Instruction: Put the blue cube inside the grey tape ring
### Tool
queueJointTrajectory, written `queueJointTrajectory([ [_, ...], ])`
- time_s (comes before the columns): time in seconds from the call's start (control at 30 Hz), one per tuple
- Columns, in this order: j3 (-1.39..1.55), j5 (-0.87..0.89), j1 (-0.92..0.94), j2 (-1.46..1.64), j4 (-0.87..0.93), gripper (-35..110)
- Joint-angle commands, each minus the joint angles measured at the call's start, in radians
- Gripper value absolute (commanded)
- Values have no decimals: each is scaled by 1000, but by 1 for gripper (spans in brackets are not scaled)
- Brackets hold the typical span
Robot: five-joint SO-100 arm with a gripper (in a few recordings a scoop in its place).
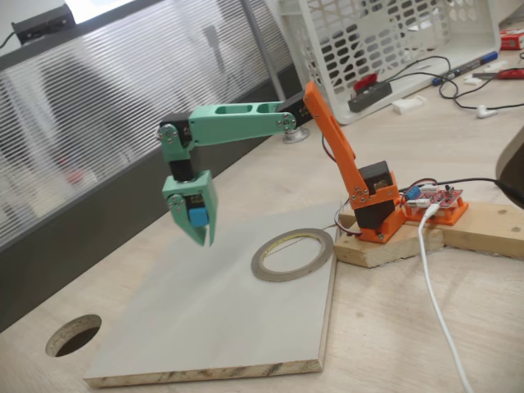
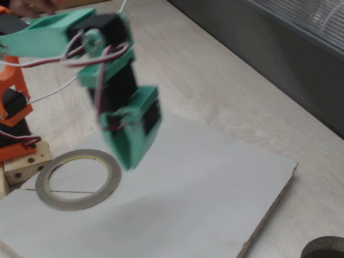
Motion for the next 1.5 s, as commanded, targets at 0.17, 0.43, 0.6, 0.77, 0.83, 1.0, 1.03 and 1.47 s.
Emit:
queueJointTrajectory([
  [0.17,63,15,178,91,15,1],
  [0.43,285,20,179,265,14,1],
  [0.6,681,20,167,535,5,1],
  [0.77,942,20,167,709,2,1],
  [0.83,1006,20,167,741,-8,1],
  [1.0,1112,20,167,759,-204,1],
  [1.03,1131,20,167,759,-241,1],
  [1.47,1167,20,167,759,-301,1],
])
